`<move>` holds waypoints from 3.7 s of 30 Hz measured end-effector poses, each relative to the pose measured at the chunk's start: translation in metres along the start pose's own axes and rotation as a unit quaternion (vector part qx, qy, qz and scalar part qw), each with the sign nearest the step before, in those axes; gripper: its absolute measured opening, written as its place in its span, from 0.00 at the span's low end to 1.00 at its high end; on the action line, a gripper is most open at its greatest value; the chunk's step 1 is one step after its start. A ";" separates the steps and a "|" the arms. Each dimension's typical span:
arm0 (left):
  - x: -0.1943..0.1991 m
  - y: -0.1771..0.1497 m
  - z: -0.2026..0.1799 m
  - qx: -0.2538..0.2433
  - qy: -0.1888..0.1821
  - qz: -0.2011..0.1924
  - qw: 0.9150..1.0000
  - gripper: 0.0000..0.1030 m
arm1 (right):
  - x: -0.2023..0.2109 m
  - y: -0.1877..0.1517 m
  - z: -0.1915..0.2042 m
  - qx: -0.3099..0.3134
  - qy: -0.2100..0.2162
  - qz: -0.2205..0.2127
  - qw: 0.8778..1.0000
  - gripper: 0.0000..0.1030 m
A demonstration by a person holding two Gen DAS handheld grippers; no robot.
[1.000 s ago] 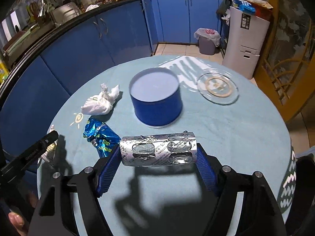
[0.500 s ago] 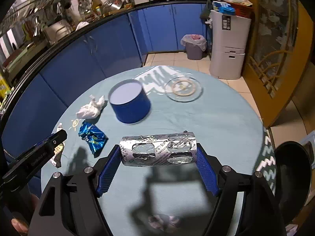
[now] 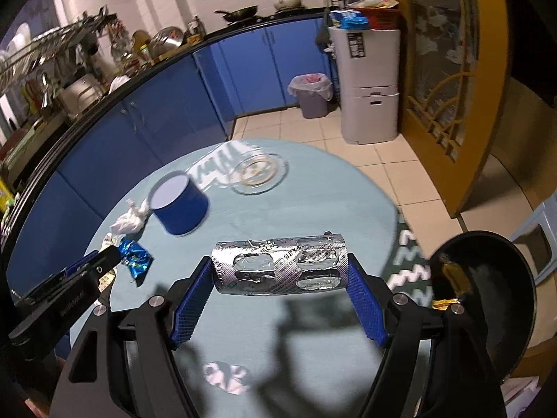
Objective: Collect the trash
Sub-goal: 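Carry the leaflet and blister pack over the black bin and open both tools, then move both open tools back over the table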
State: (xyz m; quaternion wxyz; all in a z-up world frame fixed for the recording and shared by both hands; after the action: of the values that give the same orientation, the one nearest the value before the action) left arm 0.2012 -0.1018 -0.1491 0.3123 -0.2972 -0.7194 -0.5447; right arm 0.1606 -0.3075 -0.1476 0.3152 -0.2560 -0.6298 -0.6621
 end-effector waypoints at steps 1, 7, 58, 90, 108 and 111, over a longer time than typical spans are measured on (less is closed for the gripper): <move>0.000 -0.002 -0.007 -0.006 -0.002 0.001 1.000 0.31 | 0.002 -0.001 -0.004 -0.004 -0.002 -0.002 1.000 0.70; 0.003 -0.016 -0.049 -0.041 -0.017 0.007 0.999 0.31 | 0.018 -0.013 -0.040 -0.032 -0.019 -0.012 0.999 0.70; 0.031 -0.096 -0.267 -0.193 -0.132 0.022 0.972 0.64 | 0.072 -0.088 -0.207 -0.181 -0.108 -0.016 0.977 0.71; 0.024 -0.054 -0.185 -0.100 -0.100 0.020 0.990 0.96 | 0.043 -0.059 -0.147 -0.122 -0.081 0.014 0.989 0.87; -0.026 0.009 -0.020 0.051 0.043 0.003 0.998 0.96 | -0.025 0.004 -0.030 -0.013 -0.019 0.043 0.999 0.87; -0.041 0.018 0.005 0.077 0.055 0.018 0.995 0.96 | -0.038 0.015 -0.010 0.004 -0.013 0.048 0.999 0.87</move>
State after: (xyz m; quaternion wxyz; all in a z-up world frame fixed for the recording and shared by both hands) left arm 0.2402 -0.0969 -0.1715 0.3832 -0.2550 -0.7356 -0.4971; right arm 0.1984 -0.3140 -0.1662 0.3393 -0.2933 -0.6239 -0.6400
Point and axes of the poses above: each gripper's, at about its wrist camera, not at the fingertips, and x roughly against the way its jaws point, z to its left, y to its top, the point moved 2 cm from there along -x, roughly the way its jaws point, and after that the axes turned 14 degrees about x, right-handed, at the moved point
